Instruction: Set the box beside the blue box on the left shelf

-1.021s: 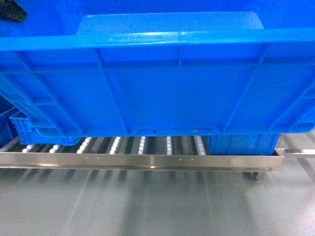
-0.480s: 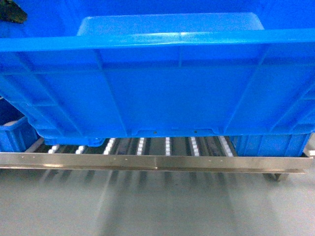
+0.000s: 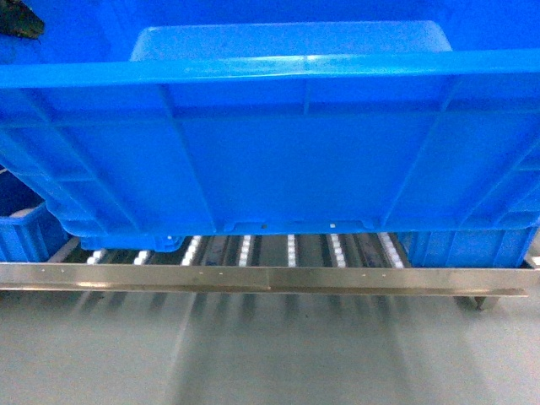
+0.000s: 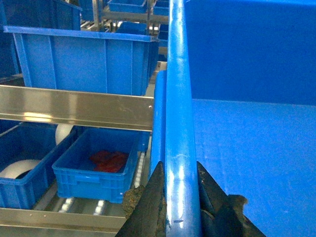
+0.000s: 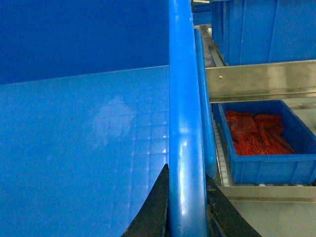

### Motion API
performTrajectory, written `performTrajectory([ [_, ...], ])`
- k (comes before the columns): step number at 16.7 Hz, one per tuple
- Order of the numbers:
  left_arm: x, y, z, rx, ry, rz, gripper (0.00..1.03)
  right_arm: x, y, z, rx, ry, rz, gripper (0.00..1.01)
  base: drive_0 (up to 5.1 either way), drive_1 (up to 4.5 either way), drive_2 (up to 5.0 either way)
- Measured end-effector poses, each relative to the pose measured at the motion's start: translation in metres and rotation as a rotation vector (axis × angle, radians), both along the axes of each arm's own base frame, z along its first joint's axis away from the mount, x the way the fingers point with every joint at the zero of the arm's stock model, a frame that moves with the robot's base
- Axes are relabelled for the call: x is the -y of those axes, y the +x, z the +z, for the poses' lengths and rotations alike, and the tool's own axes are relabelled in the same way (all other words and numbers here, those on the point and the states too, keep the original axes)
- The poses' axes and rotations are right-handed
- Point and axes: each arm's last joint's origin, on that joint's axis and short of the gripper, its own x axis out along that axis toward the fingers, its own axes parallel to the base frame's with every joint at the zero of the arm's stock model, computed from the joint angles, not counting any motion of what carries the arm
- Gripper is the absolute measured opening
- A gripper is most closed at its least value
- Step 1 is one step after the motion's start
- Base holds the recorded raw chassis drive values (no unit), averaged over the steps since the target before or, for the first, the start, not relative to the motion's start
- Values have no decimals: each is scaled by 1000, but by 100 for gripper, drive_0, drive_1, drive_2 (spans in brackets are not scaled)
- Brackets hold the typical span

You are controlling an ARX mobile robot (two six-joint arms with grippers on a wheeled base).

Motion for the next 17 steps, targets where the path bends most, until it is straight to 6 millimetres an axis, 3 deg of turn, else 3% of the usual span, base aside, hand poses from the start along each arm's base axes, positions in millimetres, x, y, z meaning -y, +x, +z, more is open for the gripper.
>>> performTrajectory([
  [17, 0, 0, 0, 1, 0, 0, 10, 0, 0, 0, 0, 0, 0, 8, 0, 0, 0],
])
